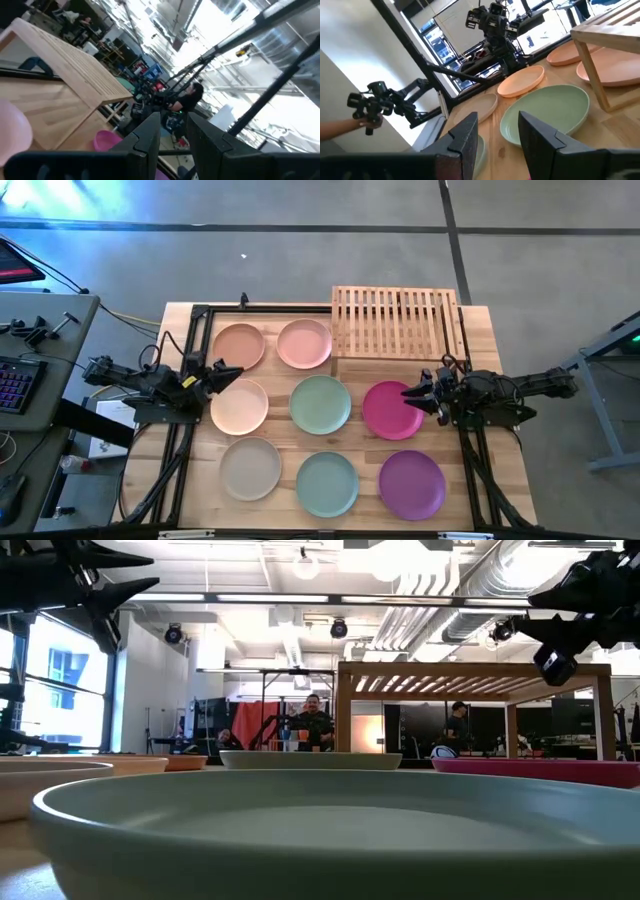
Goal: Place and stack plates onto a shelf
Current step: Put the pink plate on the shelf
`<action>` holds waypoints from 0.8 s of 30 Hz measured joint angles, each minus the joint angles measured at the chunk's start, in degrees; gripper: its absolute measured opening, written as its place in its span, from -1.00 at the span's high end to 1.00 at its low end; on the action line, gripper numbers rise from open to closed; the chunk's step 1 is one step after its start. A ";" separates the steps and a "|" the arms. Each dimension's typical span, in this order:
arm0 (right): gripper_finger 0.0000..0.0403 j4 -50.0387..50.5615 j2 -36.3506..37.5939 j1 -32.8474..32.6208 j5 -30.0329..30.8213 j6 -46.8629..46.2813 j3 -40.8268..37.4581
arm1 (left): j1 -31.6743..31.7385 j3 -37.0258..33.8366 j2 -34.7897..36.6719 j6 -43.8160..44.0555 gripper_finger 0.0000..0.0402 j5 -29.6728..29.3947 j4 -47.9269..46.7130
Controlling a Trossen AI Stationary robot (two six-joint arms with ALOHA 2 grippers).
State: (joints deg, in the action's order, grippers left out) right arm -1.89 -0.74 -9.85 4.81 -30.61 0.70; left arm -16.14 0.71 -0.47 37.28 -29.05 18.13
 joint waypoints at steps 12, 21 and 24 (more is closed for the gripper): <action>0.38 -10.96 -0.01 0.00 0.93 -0.02 0.17 | 0.00 0.00 0.00 -2.05 0.57 -7.45 5.17; 0.38 -21.77 -0.01 0.00 1.19 3.71 2.90 | 0.00 5.78 -1.25 -7.53 0.57 -7.83 8.37; 0.38 -17.55 -1.04 0.00 1.43 6.20 7.35 | 0.00 9.71 -3.72 -10.65 0.57 -7.98 8.61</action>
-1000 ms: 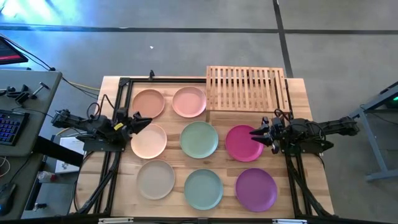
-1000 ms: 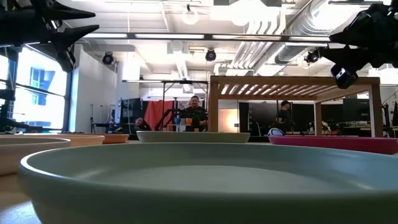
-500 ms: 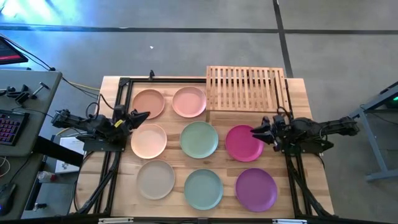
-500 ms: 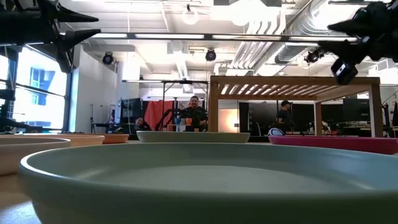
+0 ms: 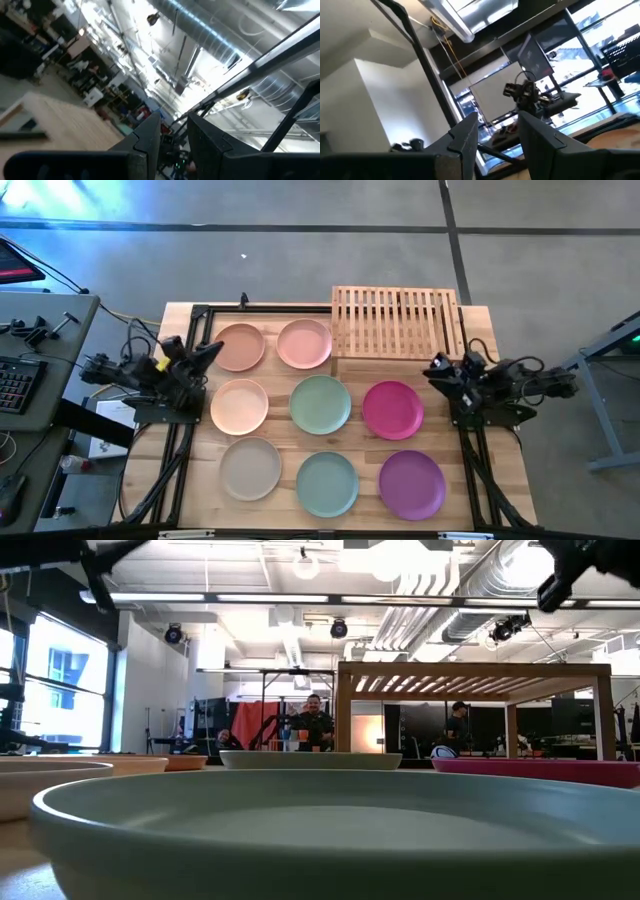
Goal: Place and stack plates onto a shelf
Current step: Put the pink plate on the shelf
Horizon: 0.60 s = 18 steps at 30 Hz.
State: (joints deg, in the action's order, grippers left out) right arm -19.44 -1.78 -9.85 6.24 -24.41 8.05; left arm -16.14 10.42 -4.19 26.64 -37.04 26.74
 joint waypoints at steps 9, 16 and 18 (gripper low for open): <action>0.38 21.71 -12.76 0.00 1.74 9.75 20.99 | 0.00 14.53 -11.39 -6.83 0.57 -2.73 -11.00; 0.38 34.52 -25.87 0.00 7.11 4.61 33.46 | 0.00 19.18 -18.36 -4.59 0.57 -3.59 -14.06; 0.38 37.58 -29.42 0.00 7.12 2.12 36.04 | 0.00 19.20 -19.33 -2.41 0.57 -3.57 -14.64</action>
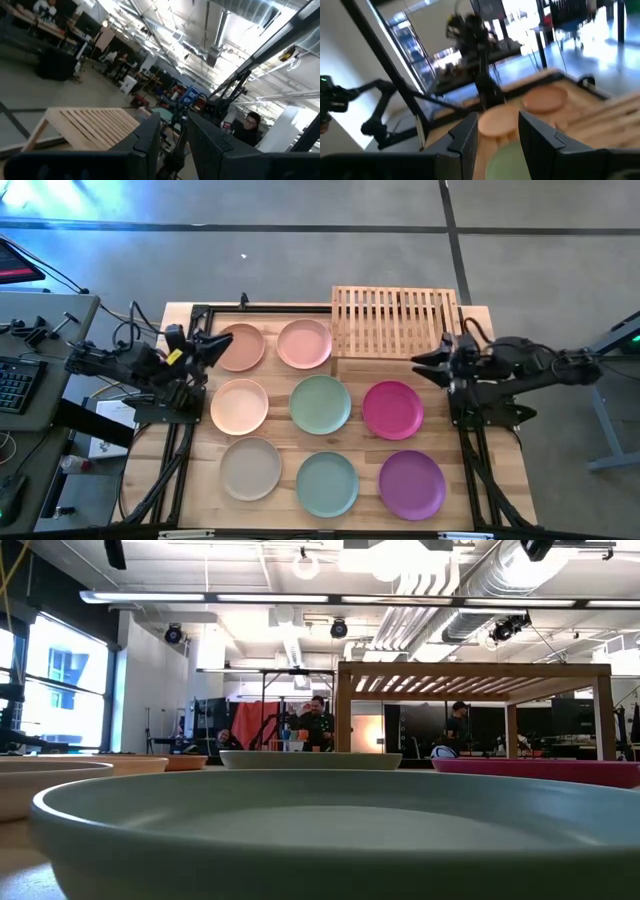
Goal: Place and stack plates onto a shelf
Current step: Put the pink plate on the shelf
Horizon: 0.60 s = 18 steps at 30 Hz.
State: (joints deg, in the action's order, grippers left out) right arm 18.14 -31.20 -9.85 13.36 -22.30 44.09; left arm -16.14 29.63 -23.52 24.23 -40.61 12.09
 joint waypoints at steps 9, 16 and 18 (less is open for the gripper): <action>0.38 12.83 -14.80 -0.04 -0.44 -3.54 8.22 | 0.00 -0.02 -3.47 8.93 0.57 1.00 -10.88; 0.38 21.92 -23.85 -0.04 -2.83 -10.14 11.99 | 0.00 0.00 -8.38 10.19 0.57 7.40 -13.64; 0.38 23.17 -25.97 -0.05 -4.01 -12.19 12.43 | -0.02 -0.01 -9.81 10.19 0.57 7.46 -13.65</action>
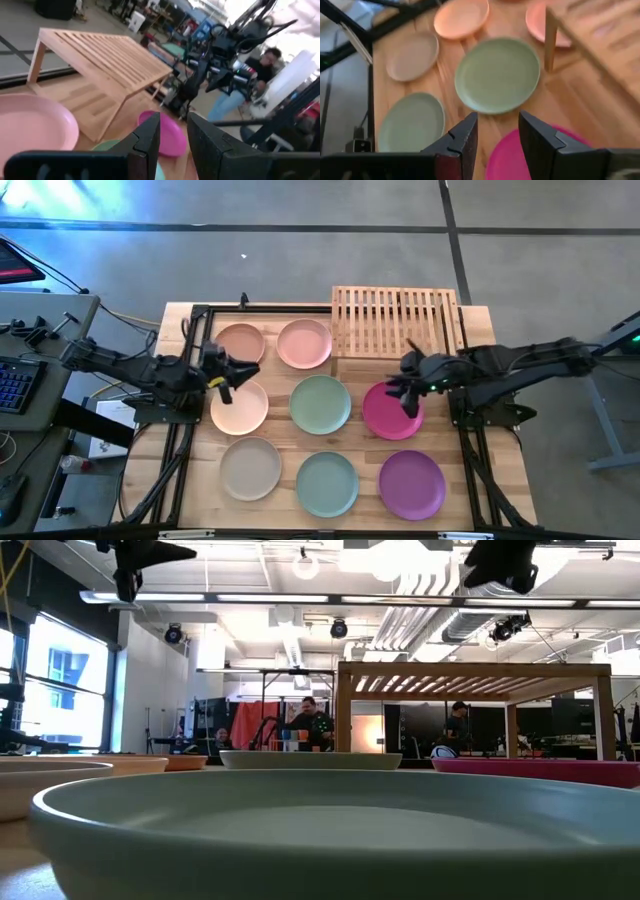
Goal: Place and stack plates onto a shelf
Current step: Put the pink plate on the shelf
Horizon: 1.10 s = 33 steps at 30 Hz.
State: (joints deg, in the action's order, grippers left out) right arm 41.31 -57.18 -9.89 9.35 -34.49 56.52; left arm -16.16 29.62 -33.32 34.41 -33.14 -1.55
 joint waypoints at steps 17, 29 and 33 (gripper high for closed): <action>0.38 0.53 -13.96 -2.75 -3.95 -14.36 -0.03 | 0.01 -0.01 -4.11 -0.07 0.57 -0.44 -0.31; 0.38 0.41 -24.43 -4.15 -2.75 -22.30 -0.07 | 0.00 -0.01 -4.28 -0.07 0.57 -0.56 -0.34; 0.38 -1.14 -28.06 -4.15 -3.51 -22.54 -0.09 | 0.00 -0.01 -4.28 -0.07 0.57 -0.55 -0.34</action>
State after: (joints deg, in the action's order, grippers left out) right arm 40.17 -85.24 -14.04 5.83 -57.03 56.42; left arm -16.16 29.61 -37.60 34.35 -33.69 -1.89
